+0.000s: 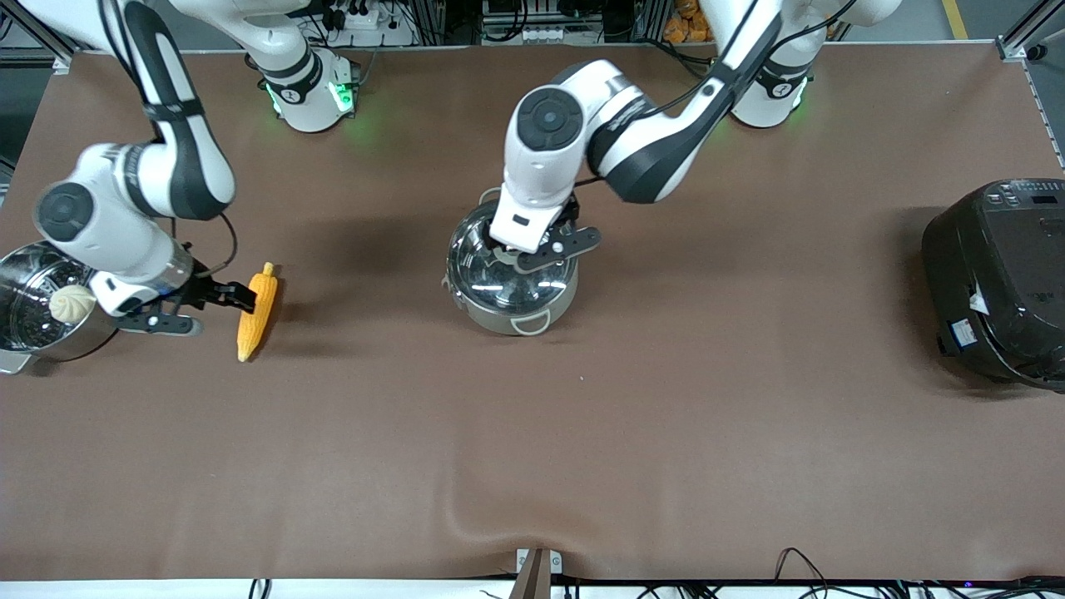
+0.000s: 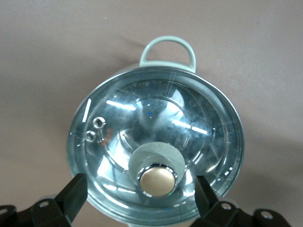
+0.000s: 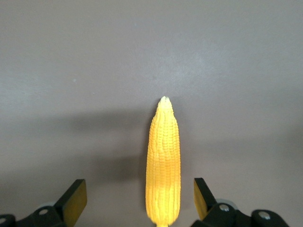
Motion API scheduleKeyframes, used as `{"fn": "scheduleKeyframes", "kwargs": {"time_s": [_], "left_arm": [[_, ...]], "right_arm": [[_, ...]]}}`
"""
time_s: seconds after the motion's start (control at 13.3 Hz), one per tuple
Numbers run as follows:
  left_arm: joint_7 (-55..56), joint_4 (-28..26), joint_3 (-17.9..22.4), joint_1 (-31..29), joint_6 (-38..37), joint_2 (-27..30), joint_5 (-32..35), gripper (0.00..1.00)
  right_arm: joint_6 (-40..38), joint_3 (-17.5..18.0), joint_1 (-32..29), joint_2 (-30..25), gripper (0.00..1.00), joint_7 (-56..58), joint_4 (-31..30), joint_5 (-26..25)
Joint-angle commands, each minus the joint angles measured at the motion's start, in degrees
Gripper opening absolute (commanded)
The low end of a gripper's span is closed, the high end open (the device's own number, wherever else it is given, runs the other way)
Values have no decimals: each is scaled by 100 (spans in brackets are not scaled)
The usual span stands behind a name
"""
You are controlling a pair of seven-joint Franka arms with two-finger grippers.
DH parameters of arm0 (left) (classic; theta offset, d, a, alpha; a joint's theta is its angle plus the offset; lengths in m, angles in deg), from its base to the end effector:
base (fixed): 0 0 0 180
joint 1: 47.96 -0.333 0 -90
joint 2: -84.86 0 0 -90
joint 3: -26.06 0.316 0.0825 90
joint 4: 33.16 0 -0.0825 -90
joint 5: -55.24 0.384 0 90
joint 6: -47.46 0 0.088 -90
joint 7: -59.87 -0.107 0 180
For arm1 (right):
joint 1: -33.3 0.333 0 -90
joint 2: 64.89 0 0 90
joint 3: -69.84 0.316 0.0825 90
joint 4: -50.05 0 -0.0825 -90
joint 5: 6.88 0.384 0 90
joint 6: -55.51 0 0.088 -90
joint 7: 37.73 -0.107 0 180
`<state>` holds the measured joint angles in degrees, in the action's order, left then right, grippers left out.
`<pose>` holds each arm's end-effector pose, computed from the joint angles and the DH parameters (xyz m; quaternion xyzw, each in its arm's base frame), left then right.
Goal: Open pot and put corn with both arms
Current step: 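Grasp the lid knob with the left gripper while the right gripper grasps the corn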
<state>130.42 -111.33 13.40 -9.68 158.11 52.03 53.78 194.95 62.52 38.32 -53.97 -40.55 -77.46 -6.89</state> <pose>0.4738 -0.5361 0.3935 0.9789 0.1913 -0.0606 0.0379 0.5469 -0.0217 0.2905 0.9989 -0.0433 0.0096 0.0121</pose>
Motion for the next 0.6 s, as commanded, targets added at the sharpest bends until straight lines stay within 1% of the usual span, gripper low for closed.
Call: {"fn": "scheduleKeyframes", "kwargs": {"time_s": [0.0, 0.08, 0.15, 0.23, 0.38, 0.53], "left_arm": [[99, 268, 132, 206, 1, -250, 24, 99], [90, 268, 132, 215, 9, -285, 85, 83], [99, 268, 123, 232, 79, -355, 155, 81], [116, 268, 132, 302, 167, -382, 156, 81], [178, 250, 123, 347, 168, -426, 164, 79], [196, 233, 123, 461, 159, -417, 173, 79]], "right_arm": [[328, -23, 51, 278, 100, 115, -116, 80], [556, -23, 34, 462, 100, 202, -125, 80], [732, -23, 8, 603, 100, 325, -151, 80], [847, -23, -1, 692, 100, 361, -160, 80], [892, -23, -10, 780, 100, 396, -160, 80], [970, -23, -176, 789, 100, 510, -151, 80]]}}
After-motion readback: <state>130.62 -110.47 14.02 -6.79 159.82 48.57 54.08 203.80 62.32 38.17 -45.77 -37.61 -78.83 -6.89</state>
